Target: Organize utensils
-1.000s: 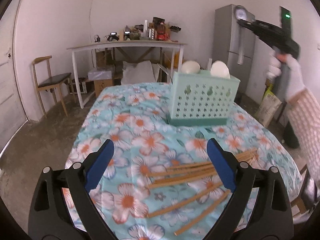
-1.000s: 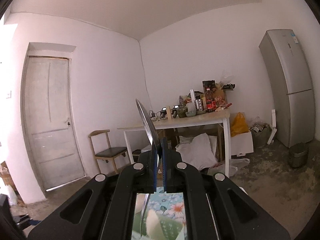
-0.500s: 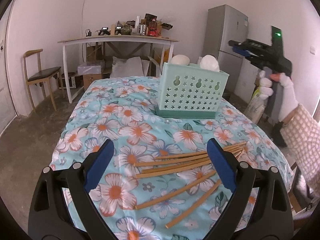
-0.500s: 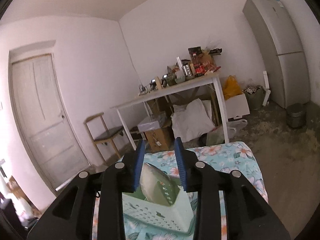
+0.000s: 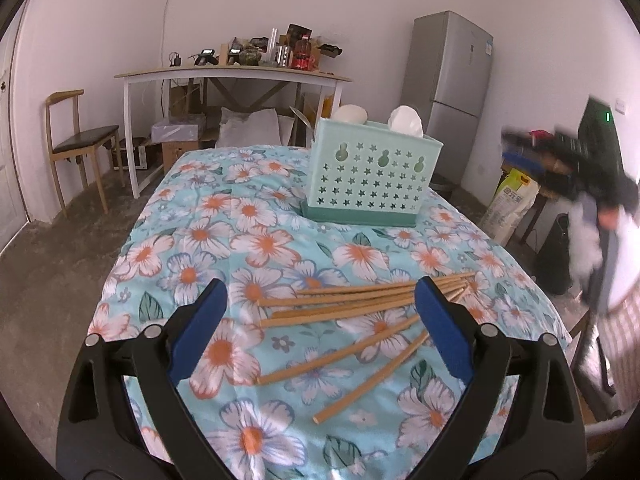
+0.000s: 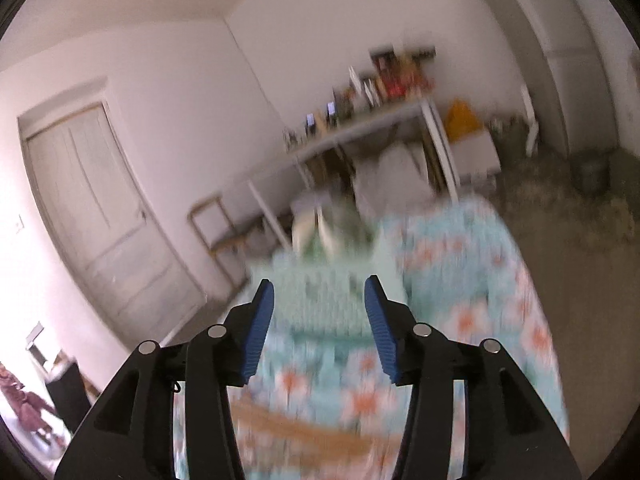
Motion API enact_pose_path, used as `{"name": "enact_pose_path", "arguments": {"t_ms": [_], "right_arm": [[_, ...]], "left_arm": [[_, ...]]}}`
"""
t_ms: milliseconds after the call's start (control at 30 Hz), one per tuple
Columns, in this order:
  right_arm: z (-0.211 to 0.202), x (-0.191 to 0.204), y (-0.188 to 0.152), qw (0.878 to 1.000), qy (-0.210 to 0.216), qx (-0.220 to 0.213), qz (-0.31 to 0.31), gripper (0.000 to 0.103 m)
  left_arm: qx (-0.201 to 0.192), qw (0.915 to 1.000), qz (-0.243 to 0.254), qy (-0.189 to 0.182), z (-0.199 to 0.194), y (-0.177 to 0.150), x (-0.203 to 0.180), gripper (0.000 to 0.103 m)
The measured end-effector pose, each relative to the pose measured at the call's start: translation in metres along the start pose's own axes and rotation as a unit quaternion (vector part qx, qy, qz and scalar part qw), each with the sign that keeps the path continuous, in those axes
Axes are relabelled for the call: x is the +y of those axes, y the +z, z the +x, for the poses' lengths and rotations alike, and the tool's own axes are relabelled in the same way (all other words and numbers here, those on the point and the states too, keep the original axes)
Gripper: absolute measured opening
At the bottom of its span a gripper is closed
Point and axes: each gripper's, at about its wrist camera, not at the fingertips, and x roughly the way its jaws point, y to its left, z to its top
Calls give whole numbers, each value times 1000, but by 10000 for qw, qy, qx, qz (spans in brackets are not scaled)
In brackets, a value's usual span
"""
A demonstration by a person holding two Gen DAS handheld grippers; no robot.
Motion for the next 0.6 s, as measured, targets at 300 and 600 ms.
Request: {"name": "enact_pose_path", "arguments": {"t_ms": [300,600], "right_arm": [[26,-5,-117,9768,462,1758,1135,47],[54,-11,-134,9545,708,1927,2161,42]], "left_arm": [[470,9989,30,-67,7,-27,-14,93],[889,9957,23,-243,19,-49,-29,93]]}}
